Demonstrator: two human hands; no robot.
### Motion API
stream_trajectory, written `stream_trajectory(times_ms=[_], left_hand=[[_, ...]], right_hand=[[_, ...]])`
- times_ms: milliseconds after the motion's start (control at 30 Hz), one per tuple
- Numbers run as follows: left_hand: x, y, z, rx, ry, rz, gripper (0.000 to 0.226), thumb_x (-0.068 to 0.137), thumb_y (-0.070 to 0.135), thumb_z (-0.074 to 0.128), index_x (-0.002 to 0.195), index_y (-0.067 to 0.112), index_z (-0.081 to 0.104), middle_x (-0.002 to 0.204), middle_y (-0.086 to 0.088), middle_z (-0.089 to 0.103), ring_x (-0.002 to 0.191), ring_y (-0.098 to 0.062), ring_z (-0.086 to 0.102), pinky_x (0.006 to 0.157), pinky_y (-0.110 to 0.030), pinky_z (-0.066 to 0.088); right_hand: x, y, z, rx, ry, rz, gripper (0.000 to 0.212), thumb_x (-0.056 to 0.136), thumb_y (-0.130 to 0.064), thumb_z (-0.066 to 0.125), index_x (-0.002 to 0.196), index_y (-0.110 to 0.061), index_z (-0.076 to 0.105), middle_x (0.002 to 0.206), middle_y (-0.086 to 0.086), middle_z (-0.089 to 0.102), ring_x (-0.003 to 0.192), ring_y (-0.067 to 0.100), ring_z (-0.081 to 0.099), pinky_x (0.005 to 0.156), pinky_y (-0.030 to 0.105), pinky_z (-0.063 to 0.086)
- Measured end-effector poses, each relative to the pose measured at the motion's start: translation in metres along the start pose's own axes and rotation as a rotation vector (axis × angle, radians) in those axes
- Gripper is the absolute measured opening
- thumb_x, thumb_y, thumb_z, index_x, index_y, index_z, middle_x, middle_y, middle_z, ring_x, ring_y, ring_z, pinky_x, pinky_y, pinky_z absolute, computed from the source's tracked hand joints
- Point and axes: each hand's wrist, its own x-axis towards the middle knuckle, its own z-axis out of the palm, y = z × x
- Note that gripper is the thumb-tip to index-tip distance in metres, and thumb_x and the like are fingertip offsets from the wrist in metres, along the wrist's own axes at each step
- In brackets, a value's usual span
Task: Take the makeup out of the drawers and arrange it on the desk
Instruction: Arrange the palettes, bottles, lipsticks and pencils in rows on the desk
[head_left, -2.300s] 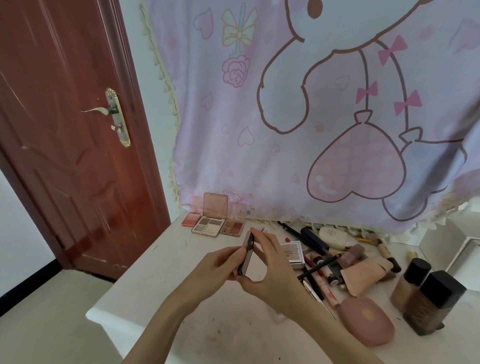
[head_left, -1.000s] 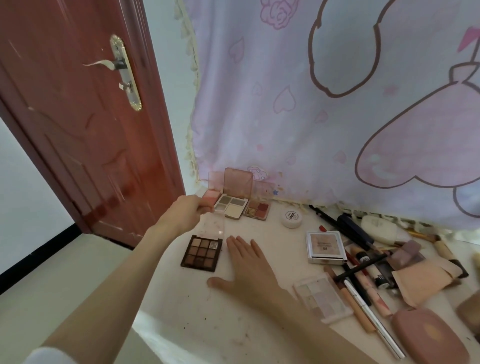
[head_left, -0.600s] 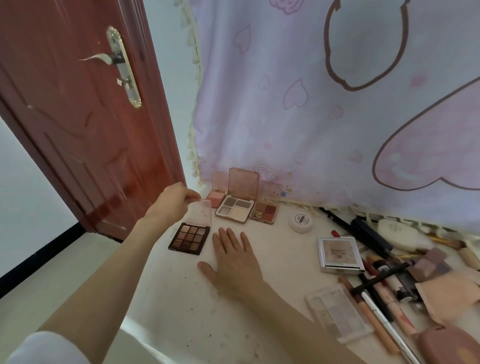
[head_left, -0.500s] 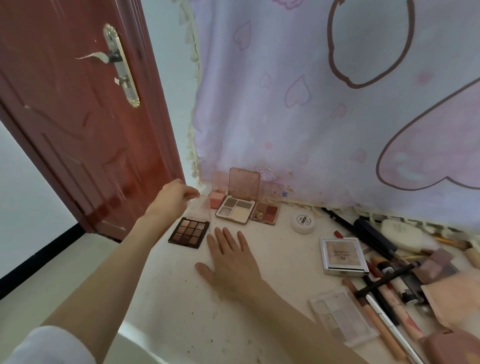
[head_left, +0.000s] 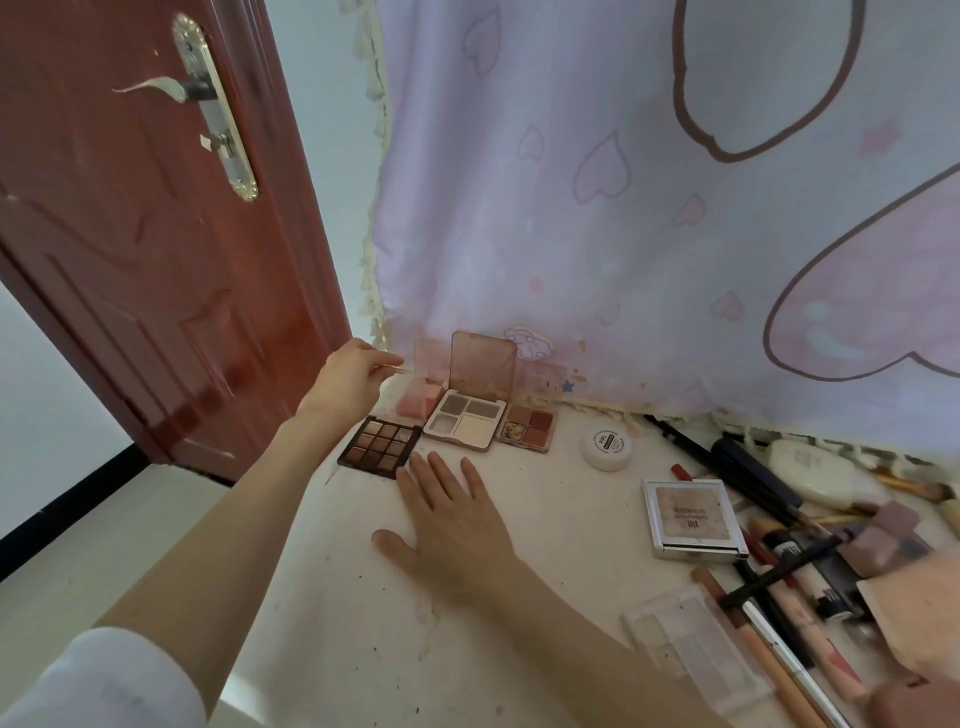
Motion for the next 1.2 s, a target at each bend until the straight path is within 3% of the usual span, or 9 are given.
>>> stream_trajectory(times_ms=[100, 167, 233, 300, 433, 700, 800, 933, 1200], left_hand=[[-0.004, -0.003, 0.000, -0.083, 0.020, -0.022, 0.040, 0.096, 0.014, 0.044, 0.136, 0.017, 0.045, 0.125, -0.009, 0.053, 0.108, -0.021, 0.053, 0.096, -0.029, 0.035], [-0.010, -0.007, 0.000, -0.183, 0.030, -0.070, 0.046, 0.097, 0.016, 0.038, 0.143, 0.018, 0.032, 0.113, -0.003, 0.056, 0.095, -0.011, 0.056, 0.091, -0.024, 0.037], [-0.017, -0.013, 0.003, -0.285, 0.059, -0.149, 0.046, 0.098, 0.019, 0.033, 0.144, 0.016, 0.027, 0.124, -0.004, 0.053, 0.111, -0.018, 0.051, 0.097, -0.024, 0.032], [-0.028, -0.021, 0.010, -0.315, 0.057, -0.248, 0.046, 0.099, 0.023, 0.031, 0.144, 0.013, 0.026, 0.143, -0.007, 0.040, 0.131, -0.024, 0.037, 0.105, -0.029, 0.026], [-0.060, -0.035, 0.029, -0.319, 0.054, -0.356, 0.045, 0.099, 0.025, 0.032, 0.142, 0.011, 0.032, 0.142, -0.010, 0.042, 0.131, -0.026, 0.037, 0.104, -0.030, 0.026], [-0.072, -0.037, 0.038, -0.365, 0.077, -0.345, 0.045, 0.099, 0.031, 0.029, 0.141, 0.015, 0.035, 0.142, -0.006, 0.044, 0.132, -0.023, 0.037, 0.107, -0.033, 0.025], [-0.077, -0.035, 0.042, -0.230, 0.072, -0.374, 0.047, 0.099, 0.038, 0.024, 0.143, 0.024, 0.029, 0.143, 0.000, 0.043, 0.131, -0.024, 0.037, 0.105, -0.038, 0.024], [-0.084, -0.031, 0.042, -0.254, 0.054, -0.394, 0.051, 0.098, 0.042, 0.021, 0.147, 0.026, 0.017, 0.145, 0.008, 0.038, 0.134, -0.021, 0.034, 0.108, -0.040, 0.019], [-0.130, -0.011, 0.038, -0.145, 0.089, -0.285, 0.054, 0.097, 0.029, 0.037, 0.145, 0.013, 0.020, 0.150, -0.007, 0.028, 0.137, -0.023, 0.025, 0.112, -0.039, 0.021]], right_hand=[[0.000, 0.001, 0.000, 0.002, 0.002, 0.001, 0.074, 0.091, -0.063, 0.014, 0.150, -0.019, 0.000, 0.158, 0.000, -0.007, 0.144, 0.014, -0.014, 0.113, 0.041, -0.019], [-0.001, 0.002, -0.001, 0.003, 0.005, 0.002, 0.074, 0.091, -0.062, 0.013, 0.150, -0.019, -0.001, 0.158, -0.001, -0.007, 0.144, 0.013, -0.014, 0.113, 0.040, -0.019], [-0.001, 0.002, -0.002, -0.002, 0.001, 0.002, 0.074, 0.091, -0.063, 0.012, 0.150, -0.020, -0.001, 0.158, -0.001, -0.008, 0.144, 0.013, -0.015, 0.113, 0.040, -0.019], [-0.002, 0.001, -0.001, -0.007, -0.005, 0.004, 0.074, 0.091, -0.063, 0.012, 0.150, -0.021, -0.002, 0.158, -0.002, -0.008, 0.143, 0.012, -0.015, 0.113, 0.039, -0.019], [-0.001, 0.001, -0.002, -0.009, 0.002, 0.010, 0.073, 0.091, -0.063, 0.012, 0.150, -0.022, -0.002, 0.158, -0.002, -0.008, 0.144, 0.012, -0.015, 0.113, 0.039, -0.018], [0.000, 0.000, 0.000, -0.009, 0.001, 0.025, 0.072, 0.091, -0.063, 0.011, 0.150, -0.024, -0.001, 0.158, -0.003, -0.007, 0.143, 0.011, -0.014, 0.113, 0.038, -0.018], [0.001, 0.001, -0.001, 0.008, 0.011, 0.035, 0.071, 0.091, -0.062, 0.012, 0.150, -0.024, 0.000, 0.158, -0.004, -0.006, 0.144, 0.011, -0.013, 0.113, 0.037, -0.017], [-0.001, -0.001, -0.004, 0.014, 0.002, 0.057, 0.069, 0.093, -0.060, 0.014, 0.150, -0.024, 0.002, 0.158, -0.004, -0.004, 0.144, 0.011, -0.011, 0.113, 0.037, -0.016], [-0.038, 0.006, -0.013, 0.055, 0.000, 0.040, 0.056, 0.100, -0.043, 0.019, 0.150, -0.020, 0.009, 0.159, 0.000, 0.002, 0.145, 0.014, -0.004, 0.115, 0.035, -0.009]])
